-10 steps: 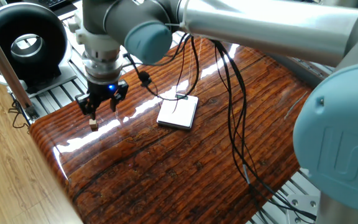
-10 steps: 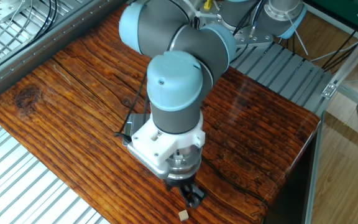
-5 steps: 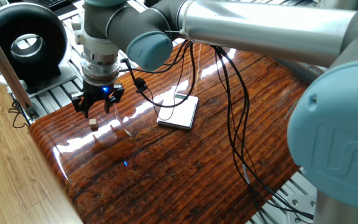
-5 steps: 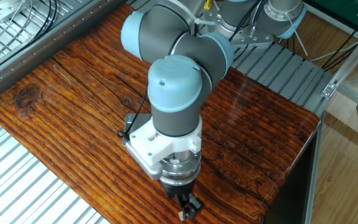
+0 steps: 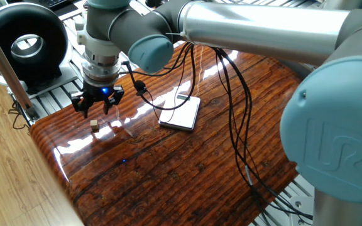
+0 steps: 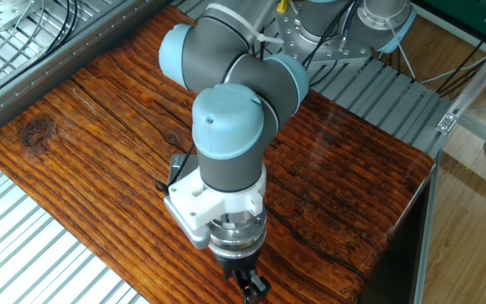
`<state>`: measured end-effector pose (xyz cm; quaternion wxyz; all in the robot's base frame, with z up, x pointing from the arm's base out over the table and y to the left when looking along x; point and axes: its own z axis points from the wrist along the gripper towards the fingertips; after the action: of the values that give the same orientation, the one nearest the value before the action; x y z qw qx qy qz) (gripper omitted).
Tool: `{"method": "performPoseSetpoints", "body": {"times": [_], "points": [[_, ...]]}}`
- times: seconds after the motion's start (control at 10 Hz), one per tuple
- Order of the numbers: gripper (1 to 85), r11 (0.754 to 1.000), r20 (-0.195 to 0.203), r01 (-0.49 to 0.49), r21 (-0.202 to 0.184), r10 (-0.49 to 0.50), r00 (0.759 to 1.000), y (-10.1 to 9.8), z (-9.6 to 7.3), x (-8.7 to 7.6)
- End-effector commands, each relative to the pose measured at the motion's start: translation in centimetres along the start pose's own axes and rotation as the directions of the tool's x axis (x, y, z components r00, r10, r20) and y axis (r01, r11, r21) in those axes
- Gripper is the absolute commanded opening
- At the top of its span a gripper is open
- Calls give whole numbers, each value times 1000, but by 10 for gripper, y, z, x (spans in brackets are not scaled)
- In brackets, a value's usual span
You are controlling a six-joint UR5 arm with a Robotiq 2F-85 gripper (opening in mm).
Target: Place the block on the scale
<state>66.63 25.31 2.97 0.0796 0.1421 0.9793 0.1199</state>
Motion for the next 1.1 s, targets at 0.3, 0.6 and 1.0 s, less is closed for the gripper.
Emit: {"method": "performPoseSetpoints", "body": {"times": [0.3,0.6,1.0], "points": [[487,999,-33,-34,38,35,999,-4,11,16],[473,998,-28,-42,43,43,999,-3,18,25],[473,998,-16,-64,-5,64,998,13,17,22]]}}
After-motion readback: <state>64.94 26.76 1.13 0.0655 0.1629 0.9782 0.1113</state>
